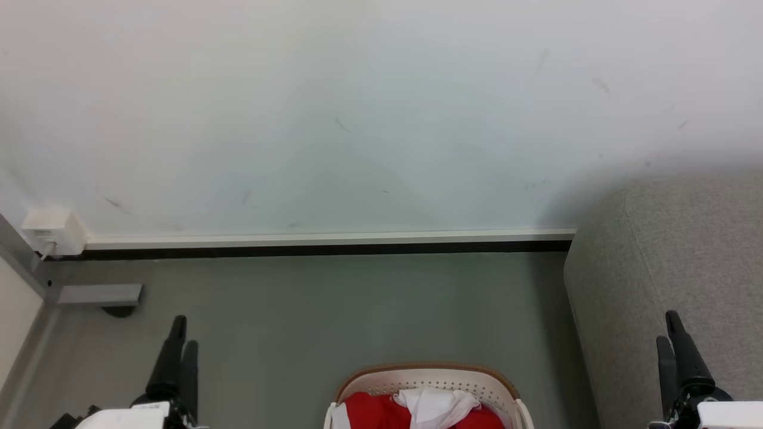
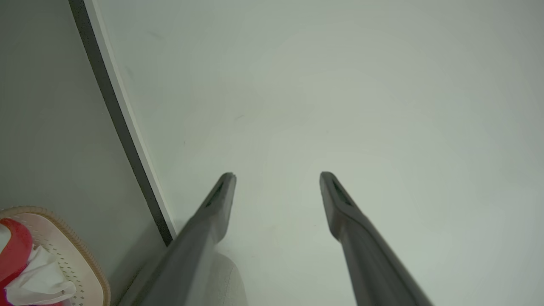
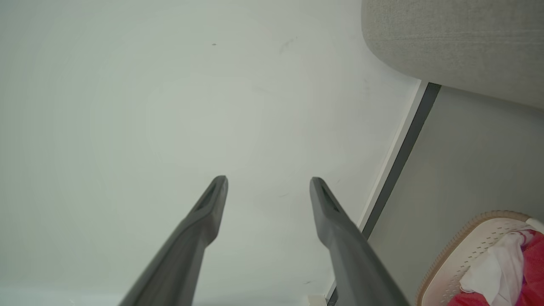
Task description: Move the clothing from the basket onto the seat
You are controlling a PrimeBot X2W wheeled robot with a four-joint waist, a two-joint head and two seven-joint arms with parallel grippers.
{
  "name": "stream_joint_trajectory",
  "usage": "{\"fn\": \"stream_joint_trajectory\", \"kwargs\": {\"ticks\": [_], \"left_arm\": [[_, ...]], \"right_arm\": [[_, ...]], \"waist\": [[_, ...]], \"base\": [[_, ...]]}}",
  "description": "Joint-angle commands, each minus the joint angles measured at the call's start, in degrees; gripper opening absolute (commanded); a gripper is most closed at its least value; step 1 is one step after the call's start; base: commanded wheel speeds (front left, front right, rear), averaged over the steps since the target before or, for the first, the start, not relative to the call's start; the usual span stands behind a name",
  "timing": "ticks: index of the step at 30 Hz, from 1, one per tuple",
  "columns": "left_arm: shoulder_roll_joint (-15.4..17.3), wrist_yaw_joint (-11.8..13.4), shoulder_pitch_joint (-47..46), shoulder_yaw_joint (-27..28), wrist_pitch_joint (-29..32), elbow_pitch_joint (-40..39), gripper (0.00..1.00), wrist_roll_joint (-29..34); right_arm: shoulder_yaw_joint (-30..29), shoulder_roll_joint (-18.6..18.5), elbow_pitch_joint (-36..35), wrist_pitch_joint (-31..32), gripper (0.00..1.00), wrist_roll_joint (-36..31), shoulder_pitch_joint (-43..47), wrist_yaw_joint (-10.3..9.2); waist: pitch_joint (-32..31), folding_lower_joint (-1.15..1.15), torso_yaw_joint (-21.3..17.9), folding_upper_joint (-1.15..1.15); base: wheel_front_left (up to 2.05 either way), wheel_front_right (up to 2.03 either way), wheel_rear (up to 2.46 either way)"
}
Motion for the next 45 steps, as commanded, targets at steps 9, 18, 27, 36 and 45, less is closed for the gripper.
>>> {"fn": "stream_joint_trajectory", "kwargs": {"ticks": [9, 18, 27, 36, 45], "left_arm": [[0.51, -0.66, -1.39, -0.31, -2.62, -3.43, 1.00, 11.57], [0.61, -0.30, -1.14, -0.37, -4.68, -4.52, 1.00, 23.31], [0.70, 1.42, -0.93, -2.32, -6.53, -5.54, 1.00, 34.83], [0.77, 2.79, -0.66, -3.70, -8.05, -6.08, 1.00, 44.00], [0.82, 4.29, -0.32, -5.11, -9.67, -5.84, 1.00, 53.27]], "right_arm": [[-1.06, 0.27, -3.04, -1.41, 1.00, -11.94, -1.39, -0.02], [-2.05, 1.09, -3.61, -2.13, 1.00, -24.70, -0.98, -0.03], [-2.04, 1.37, -3.52, -2.80, 1.00, -37.18, -0.74, -0.04], [-2.63, 1.86, -2.06, -3.33, 1.00, -47.12, -0.72, -0.05], [-3.48, 2.71, -1.48, -3.87, 1.00, -55.95, -1.08, -0.05]], "waist": [[0.10, 0.00, -0.25, 0.00], [0.19, 0.00, -0.38, 0.00], [0.33, 0.00, -0.65, 0.00], [0.39, 0.00, -1.00, 0.00], [0.18, 0.00, -1.31, 0.00]], "base": [[0.00, 0.00, 0.00], [0.00, 0.00, 0.00], [0.00, 0.00, 0.00], [0.00, 0.00, 0.00], [0.00, 0.00, 0.00]]}}
